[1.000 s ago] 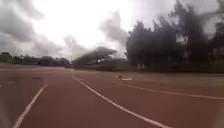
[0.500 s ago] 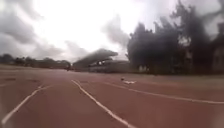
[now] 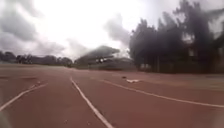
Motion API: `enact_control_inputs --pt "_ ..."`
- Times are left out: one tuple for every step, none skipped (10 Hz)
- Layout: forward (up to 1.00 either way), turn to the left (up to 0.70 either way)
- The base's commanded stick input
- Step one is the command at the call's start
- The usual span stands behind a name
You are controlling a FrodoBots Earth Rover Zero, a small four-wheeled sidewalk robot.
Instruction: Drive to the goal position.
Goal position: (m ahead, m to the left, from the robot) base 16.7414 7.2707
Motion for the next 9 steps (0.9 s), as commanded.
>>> enact_control_inputs --pt "0.85 0.27" --pt "0.85 0.11" --pt "0.85 0.0" --pt "0.85 0.0" --pt "0.85 0.0" --pt "0.85 0.0" --pt "0.85 0.0" --pt "0.85 0.0" --pt "0.85 0.0"
